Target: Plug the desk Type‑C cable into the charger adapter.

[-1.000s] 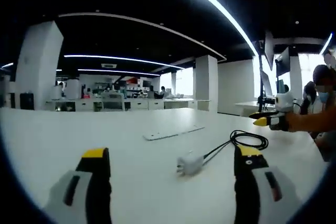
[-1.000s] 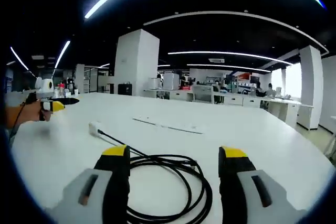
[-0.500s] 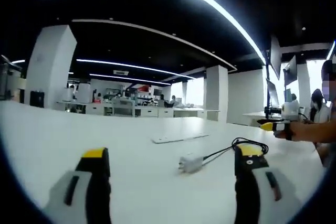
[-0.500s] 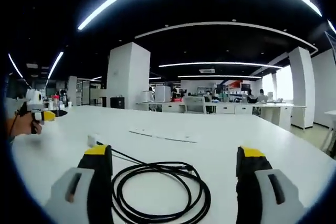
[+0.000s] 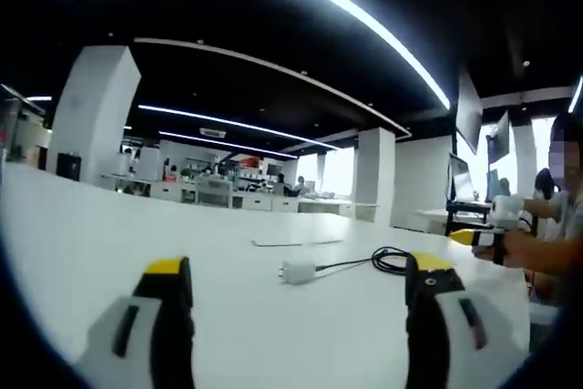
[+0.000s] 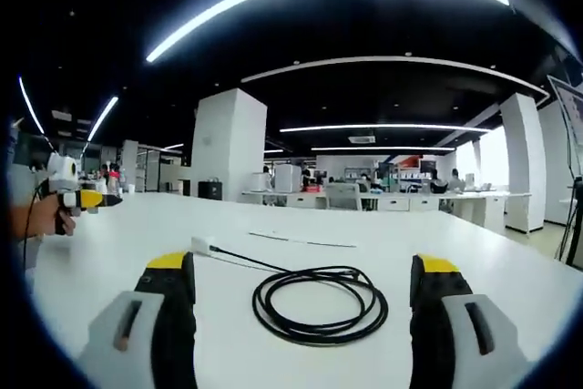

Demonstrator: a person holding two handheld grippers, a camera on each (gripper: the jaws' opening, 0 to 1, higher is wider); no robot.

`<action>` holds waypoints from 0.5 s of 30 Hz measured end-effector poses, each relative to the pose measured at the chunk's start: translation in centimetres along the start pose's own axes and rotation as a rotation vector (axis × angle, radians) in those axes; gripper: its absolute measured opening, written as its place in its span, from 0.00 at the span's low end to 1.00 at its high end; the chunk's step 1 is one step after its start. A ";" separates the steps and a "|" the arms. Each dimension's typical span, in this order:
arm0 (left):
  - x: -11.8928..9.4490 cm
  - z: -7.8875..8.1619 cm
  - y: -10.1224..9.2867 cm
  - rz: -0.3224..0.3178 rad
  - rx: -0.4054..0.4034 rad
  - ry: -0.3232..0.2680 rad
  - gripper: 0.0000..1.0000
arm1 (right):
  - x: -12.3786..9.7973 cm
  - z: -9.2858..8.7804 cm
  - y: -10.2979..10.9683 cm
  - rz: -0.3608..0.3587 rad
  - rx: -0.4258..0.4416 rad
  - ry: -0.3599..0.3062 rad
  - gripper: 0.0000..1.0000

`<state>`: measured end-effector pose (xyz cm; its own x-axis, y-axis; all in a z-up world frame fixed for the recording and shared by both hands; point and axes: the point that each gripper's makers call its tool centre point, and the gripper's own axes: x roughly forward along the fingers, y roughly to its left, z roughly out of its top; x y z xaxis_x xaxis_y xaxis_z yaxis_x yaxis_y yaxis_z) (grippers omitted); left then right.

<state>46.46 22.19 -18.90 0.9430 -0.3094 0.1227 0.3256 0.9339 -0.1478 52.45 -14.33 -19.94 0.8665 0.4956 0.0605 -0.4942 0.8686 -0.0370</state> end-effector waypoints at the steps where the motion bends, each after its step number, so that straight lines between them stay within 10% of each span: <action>1: -0.5 -0.3 -0.3 -0.005 0.003 0.006 0.97 | -0.5 0.0 0.2 -0.002 0.000 -0.001 1.00; 15: -4.9 0.5 -3.0 0.015 0.008 -0.024 0.96 | -5.1 -0.6 0.9 -0.057 0.040 -0.015 0.98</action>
<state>40.82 21.01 -18.60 0.9459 -0.2911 0.1436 0.3108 0.9397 -0.1424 47.59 -16.08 -20.85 0.8921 0.4453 0.0761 -0.4471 0.8945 0.0072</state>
